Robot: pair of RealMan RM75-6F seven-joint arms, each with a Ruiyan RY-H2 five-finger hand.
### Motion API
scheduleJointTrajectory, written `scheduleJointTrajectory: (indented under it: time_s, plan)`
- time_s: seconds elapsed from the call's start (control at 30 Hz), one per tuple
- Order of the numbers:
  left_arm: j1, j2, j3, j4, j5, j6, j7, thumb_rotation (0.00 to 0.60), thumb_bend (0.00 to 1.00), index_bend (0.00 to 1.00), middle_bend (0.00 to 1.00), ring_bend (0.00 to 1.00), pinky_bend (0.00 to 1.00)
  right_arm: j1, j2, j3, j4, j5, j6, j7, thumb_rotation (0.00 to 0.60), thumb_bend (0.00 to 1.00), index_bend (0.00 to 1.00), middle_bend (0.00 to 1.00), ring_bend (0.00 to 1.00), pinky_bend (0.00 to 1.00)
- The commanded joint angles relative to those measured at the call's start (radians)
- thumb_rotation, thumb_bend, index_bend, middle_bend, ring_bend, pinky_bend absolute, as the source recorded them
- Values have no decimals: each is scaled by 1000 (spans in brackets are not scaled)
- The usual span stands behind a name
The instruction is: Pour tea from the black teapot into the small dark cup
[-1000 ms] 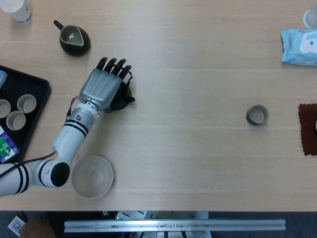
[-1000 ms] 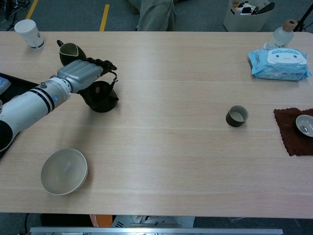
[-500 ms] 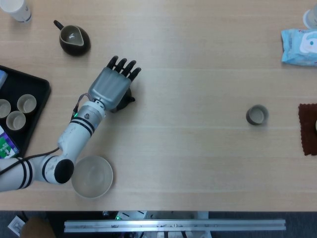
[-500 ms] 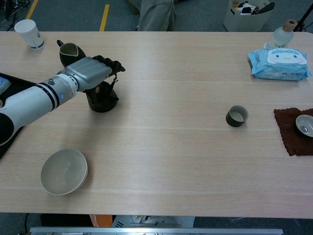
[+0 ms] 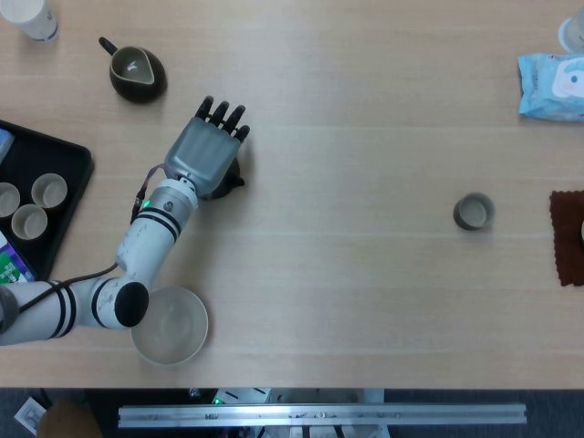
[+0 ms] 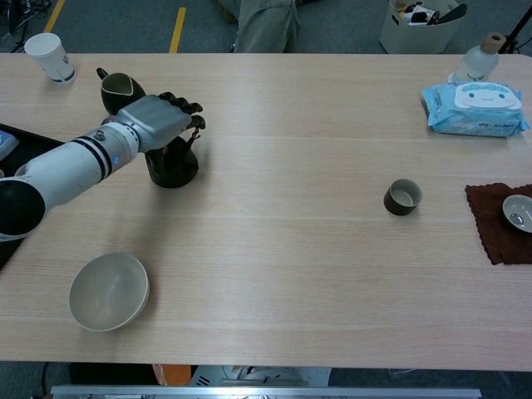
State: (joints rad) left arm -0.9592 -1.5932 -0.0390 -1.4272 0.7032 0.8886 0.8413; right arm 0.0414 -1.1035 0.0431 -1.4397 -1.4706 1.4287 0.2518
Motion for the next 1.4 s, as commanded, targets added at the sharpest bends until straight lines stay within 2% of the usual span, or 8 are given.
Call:
scheduleJointTrajectory:
  time_s: [0.03,0.47,1.1,1.4]
  plan:
    - [-1,4,4,-6,-4,9,4,600,142,195,0,0,12,1,-1,0,1,-1,0,0,600,67,337,325,263,283]
    - [28,56,27,-79,24,84,2,600,142,216,0,0,12,10,16,0,-14,-34,12,2,600,67,337,325,263,284]
    - [161,200,76,-259,111,223,-79,600,142,216,0,0,12,48,50,-11,-74,-106,10,-21,600,66,337,325,263,284]
    - [203,215,92,-329,121,233,-93,600,142,216,0,0,12,62,56,-18,-82,-117,-1,-28,600,67,337,326,263,284]
